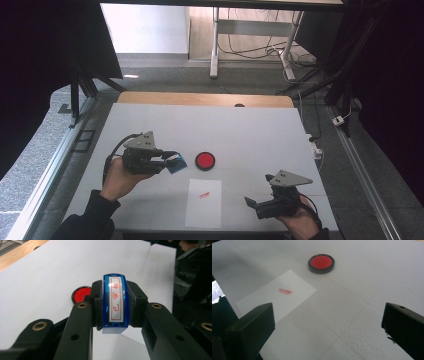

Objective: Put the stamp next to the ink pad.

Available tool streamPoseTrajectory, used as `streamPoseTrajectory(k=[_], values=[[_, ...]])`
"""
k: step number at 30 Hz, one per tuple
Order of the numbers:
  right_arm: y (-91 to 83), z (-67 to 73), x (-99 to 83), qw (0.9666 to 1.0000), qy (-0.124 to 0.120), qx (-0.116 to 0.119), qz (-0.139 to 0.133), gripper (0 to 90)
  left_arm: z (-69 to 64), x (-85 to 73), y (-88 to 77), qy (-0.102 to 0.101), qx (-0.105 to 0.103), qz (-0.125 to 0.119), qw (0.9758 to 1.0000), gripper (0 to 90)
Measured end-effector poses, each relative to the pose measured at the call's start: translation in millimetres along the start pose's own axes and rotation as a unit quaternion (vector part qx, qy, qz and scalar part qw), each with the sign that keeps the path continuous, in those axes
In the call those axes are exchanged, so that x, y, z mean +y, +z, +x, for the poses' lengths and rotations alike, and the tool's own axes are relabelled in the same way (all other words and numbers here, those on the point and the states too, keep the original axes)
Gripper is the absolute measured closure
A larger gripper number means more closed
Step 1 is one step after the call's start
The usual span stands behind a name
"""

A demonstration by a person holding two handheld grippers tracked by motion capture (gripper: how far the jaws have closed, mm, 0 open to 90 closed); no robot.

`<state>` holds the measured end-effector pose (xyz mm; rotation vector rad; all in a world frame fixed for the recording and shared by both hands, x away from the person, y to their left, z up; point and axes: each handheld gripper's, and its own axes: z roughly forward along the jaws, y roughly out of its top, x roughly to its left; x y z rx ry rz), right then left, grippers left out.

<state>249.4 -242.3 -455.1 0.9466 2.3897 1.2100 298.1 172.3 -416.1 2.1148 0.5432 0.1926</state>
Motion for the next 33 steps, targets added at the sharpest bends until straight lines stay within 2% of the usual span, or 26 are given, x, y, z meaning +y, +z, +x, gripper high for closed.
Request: streamPoseTrajectory(k=[6, 14, 21, 28, 33], values=[[-7.6, -6.1, -8.3, 0.9997, 0.01, -0.019, 0.009, 0.0, 7.4, -6.5, -1.1, -0.008, 0.025, 0.013, 0.9996, 69.9], [-17.2, -11.5, -18.1, 0.9989, 0.024, -0.036, 0.018, 0.0, 18.5, -17.3, -4.2, -0.041, 0.056, 0.023, 0.9973, 69.8], [-27.4, -15.0, -22.6, 0.9982, 0.045, -0.039, 0.008, 0.0, 29.8, -28.8, -5.7, -0.072, 0.08, 0.029, 0.9938, 69.8], [-30.4, -16.9, -24.4, 0.9982, 0.045, -0.039, 0.011, 0.0, 40.3, -42.3, 0.4, -0.089, 0.105, 0.044, 0.9895, 69.7], [-29.8, -17.2, -24.2, 0.9981, 0.047, -0.037, 0.014, 0.0, 48.1, -53.6, 7.1, -0.109, 0.116, 0.05, 0.986, 69.8]])
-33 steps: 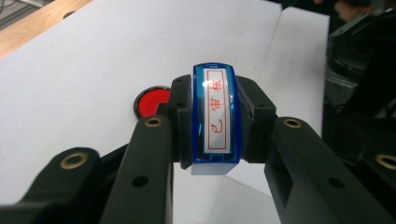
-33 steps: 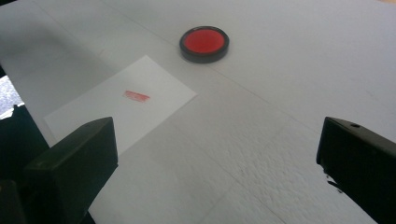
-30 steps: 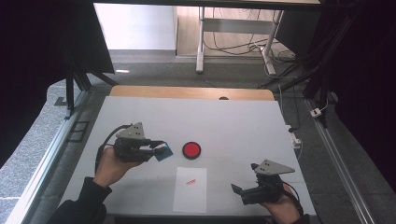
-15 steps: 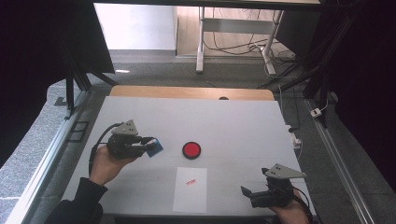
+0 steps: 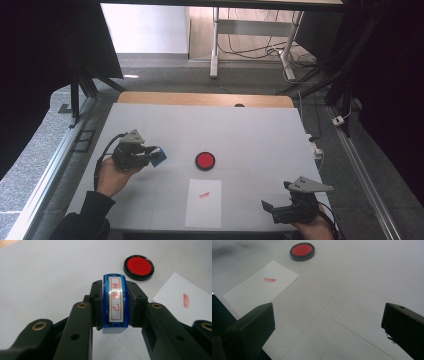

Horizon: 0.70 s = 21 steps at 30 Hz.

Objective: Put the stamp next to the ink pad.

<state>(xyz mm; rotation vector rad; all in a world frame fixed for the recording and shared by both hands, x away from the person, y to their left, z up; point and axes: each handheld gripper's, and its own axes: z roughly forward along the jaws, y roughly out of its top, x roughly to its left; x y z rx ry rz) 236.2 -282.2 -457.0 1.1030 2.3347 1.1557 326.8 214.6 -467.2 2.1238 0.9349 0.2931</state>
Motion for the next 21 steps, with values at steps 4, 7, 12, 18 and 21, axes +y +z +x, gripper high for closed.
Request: streamPoseTrajectory(k=[4, 7, 12, 18, 21], values=[[0.4, -0.6, 0.0, 1.0, 0.001, 0.002, 0.002, 0.0, 1.9, -4.4, 7.0, -0.004, 0.012, 0.006, 0.9999, 69.7], [0.9, -0.6, 0.1, 1.0, 0.002, 0.003, 0.004, 0.0, 2.0, -6.0, 11.1, -0.004, 0.013, 0.011, 0.9998, 69.7], [1.4, -0.7, 0.1, 1.0, 0.002, 0.005, 0.005, 0.0, 1.5, -7.6, 21.5, 0.0, 0.013, 0.023, 0.9997, 69.7], [1.9, -1.0, 0.1, 1.0, 0.002, 0.006, 0.007, 0.0, -1.6, -8.6, 29.3, 0.011, 0.015, 0.041, 0.999, 69.7], [2.0, -0.9, 0.1, 0.9999, 0.002, 0.007, 0.008, 0.0, -0.7, -9.9, 31.9, 0.007, 0.014, 0.045, 0.9989, 69.7]])
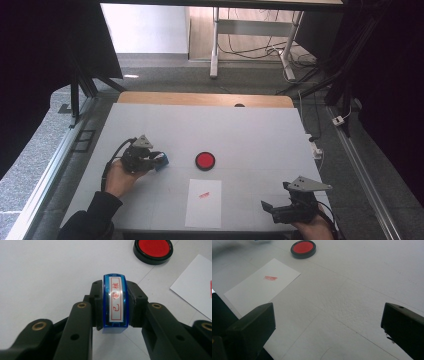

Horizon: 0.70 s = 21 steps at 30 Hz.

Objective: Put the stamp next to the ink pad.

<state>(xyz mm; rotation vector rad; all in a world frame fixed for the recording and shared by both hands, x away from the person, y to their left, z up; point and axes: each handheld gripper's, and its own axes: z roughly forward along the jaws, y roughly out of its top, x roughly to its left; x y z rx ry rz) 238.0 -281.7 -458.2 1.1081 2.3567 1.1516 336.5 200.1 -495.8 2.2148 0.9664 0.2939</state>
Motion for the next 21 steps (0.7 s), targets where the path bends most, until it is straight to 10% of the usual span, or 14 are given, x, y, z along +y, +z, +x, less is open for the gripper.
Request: streamPoseTrajectory(k=[21], values=[[0.6, -0.2, 0.3, 1.0, 0.0, 0.003, 0.005, 0.0, 4.5, -3.1, 8.7, -0.019, -0.01, 0.019, 0.9996, 60.2]])
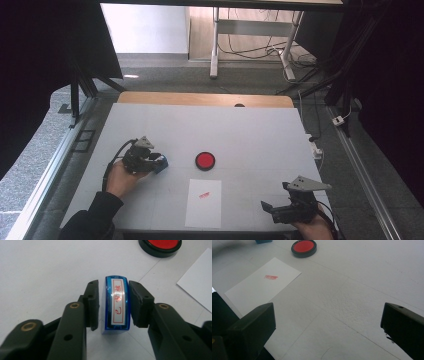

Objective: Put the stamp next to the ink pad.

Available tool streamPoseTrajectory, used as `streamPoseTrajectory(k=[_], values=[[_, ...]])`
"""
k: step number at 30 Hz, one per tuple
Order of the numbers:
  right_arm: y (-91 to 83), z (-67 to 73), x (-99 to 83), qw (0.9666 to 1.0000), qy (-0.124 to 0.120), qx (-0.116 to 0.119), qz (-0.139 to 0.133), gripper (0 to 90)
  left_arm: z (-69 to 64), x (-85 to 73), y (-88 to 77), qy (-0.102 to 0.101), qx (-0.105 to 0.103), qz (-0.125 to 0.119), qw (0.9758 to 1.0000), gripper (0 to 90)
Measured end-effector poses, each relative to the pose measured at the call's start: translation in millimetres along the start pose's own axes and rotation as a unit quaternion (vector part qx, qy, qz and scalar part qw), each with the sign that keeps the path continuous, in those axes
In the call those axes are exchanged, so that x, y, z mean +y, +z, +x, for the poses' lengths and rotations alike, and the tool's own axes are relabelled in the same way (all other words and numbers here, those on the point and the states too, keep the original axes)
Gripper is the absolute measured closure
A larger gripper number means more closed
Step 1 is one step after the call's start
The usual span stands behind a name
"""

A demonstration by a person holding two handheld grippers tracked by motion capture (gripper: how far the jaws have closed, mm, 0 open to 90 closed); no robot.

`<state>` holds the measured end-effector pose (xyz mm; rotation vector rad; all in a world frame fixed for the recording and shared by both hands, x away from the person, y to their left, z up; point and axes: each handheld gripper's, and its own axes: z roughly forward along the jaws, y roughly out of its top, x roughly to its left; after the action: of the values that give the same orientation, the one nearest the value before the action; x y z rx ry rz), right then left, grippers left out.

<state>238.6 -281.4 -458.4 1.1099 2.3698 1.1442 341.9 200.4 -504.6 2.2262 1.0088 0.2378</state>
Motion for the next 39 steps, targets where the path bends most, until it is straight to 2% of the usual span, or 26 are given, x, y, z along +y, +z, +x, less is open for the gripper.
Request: streamPoseTrajectory(k=[5, 11, 13, 16, 22, 28, 30, 34, 39], values=[[0.6, -0.2, 0.1, 1.0, 0.0, 0.0, 0.002, 0.0, -1.1, 2.2, -2.1, -0.012, -0.008, -0.009, 0.9999, 50.5], [0.9, 0.0, 0.2, 1.0, -0.001, 0.001, 0.003, 0.0, -3.7, 6.0, -11.6, 0.008, -0.002, -0.033, 0.9994, 37.6], [0.8, -0.2, 0.1, 1.0, -0.001, 0.002, 0.003, 0.0, -4.1, 6.6, -15.8, 0.008, -0.003, -0.044, 0.999, 35.5], [1.0, -0.2, 0.2, 1.0, -0.001, 0.002, 0.003, 0.0, -4.3, 6.9, -22.0, 0.002, -0.014, -0.061, 0.9981, 31.4], [1.1, 0.0, 0.4, 1.0, -0.001, 0.004, 0.005, 0.0, -9.8, 9.6, -27.2, 0.008, -0.015, -0.059, 0.9981, 20.6], [1.5, 0.0, 0.6, 1.0, -0.002, 0.007, 0.005, 0.0, -19.2, 12.2, -33.4, 0.007, -0.03, -0.06, 0.9977, 10.0], [1.4, -0.2, 0.7, 0.9999, -0.002, 0.008, 0.007, 0.0, -21.9, 12.3, -36.2, 0.001, -0.038, -0.064, 0.9973, 8.1], [2.0, -0.2, 0.8, 0.9999, -0.003, 0.01, 0.008, 0.0, -25.8, 11.2, -43.7, -0.021, -0.064, -0.084, 0.9941, 7.1], [2.3, -0.1, 0.7, 0.9999, -0.003, 0.013, 0.008, 0.0, -31.9, 7.3, -50.9, -0.027, -0.065, -0.083, 0.994, 4.7]])
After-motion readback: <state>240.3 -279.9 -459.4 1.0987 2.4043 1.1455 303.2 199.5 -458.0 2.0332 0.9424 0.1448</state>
